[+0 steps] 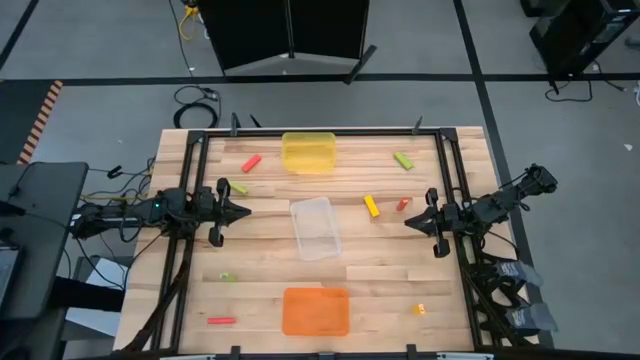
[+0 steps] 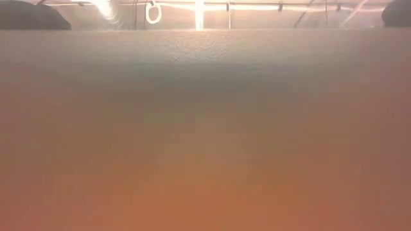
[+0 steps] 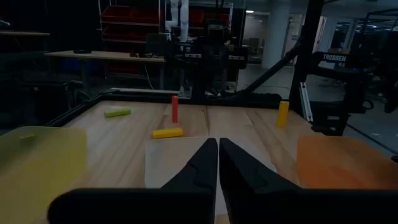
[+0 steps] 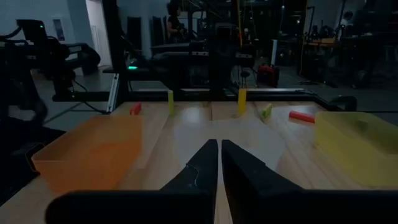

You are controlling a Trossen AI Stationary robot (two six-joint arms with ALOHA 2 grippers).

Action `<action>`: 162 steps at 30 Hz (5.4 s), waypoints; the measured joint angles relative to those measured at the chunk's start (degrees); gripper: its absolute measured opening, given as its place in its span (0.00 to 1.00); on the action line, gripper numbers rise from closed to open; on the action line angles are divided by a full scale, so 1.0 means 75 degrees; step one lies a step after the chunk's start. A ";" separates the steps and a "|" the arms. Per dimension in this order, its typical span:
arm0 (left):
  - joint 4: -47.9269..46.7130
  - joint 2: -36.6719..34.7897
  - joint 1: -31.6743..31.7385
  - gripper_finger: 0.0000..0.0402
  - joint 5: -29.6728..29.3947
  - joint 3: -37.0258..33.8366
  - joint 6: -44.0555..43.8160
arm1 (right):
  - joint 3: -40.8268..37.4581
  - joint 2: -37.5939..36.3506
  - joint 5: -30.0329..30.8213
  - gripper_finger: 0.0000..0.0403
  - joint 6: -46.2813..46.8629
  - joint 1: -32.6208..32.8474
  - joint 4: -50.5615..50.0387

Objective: Sort blocks

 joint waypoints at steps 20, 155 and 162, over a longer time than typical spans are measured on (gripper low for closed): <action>0.0631 0.0002 0.0000 0.06 0.0010 -0.0002 -0.0412 | -0.0003 -0.0002 0.0254 0.08 -0.0942 -0.0038 0.3151; 0.3928 0.3176 0.0004 0.23 -0.2643 0.0549 -0.2398 | 0.4158 0.8478 -0.0402 0.30 0.6327 -0.3796 -0.3656; 0.3928 0.3205 0.0006 0.23 -0.2814 0.0549 -0.2601 | 0.4159 0.8417 -0.1512 0.30 0.4080 -0.3221 -0.1004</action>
